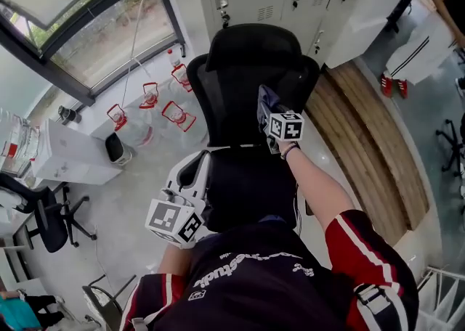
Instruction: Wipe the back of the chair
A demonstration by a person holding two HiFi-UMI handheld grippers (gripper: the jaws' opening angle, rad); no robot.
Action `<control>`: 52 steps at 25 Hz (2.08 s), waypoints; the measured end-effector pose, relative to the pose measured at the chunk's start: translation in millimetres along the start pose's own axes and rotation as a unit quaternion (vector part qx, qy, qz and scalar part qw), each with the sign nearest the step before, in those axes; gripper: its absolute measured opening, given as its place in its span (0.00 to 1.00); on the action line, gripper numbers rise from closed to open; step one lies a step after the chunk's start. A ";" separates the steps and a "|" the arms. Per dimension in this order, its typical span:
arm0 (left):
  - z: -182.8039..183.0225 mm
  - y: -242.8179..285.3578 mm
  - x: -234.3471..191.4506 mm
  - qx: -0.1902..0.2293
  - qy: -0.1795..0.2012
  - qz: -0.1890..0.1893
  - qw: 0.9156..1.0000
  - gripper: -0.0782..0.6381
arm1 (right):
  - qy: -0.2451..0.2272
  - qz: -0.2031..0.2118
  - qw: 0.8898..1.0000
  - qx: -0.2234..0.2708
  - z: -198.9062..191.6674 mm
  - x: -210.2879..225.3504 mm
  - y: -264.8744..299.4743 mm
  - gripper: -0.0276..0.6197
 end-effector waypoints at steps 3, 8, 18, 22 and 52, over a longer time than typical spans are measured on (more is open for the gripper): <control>-3.6 12.6 15.8 -0.002 0.002 -0.013 1.000 0.15 | 0.005 -0.040 0.999 -0.008 -9.3 41.6 -30.4 0.14; -10.0 32.4 34.7 -0.010 0.011 -0.017 1.000 0.15 | 0.006 -0.114 0.993 -0.004 -15.7 111.6 -62.2 0.14; -28.8 50.2 51.4 -0.021 0.021 0.006 1.000 0.15 | 0.011 -0.185 0.982 -0.018 -29.4 192.2 -79.3 0.14; -34.7 54.3 52.0 -0.021 0.019 0.013 1.000 0.15 | 0.005 -0.178 0.984 -0.031 -31.7 201.8 -69.5 0.14; -16.1 -43.4 -50.3 -0.014 0.016 0.091 0.996 0.15 | -0.031 -0.094 0.993 -0.064 -79.5 57.3 52.9 0.14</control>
Point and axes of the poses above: the fingertips, and each gripper's own axes: y forward along the fingers, x to its right, z out of its top, the point moved 9 cm from there along -y, backward along the fingers, and after that the axes turned 14 degrees about x, right-handed, at the moved point
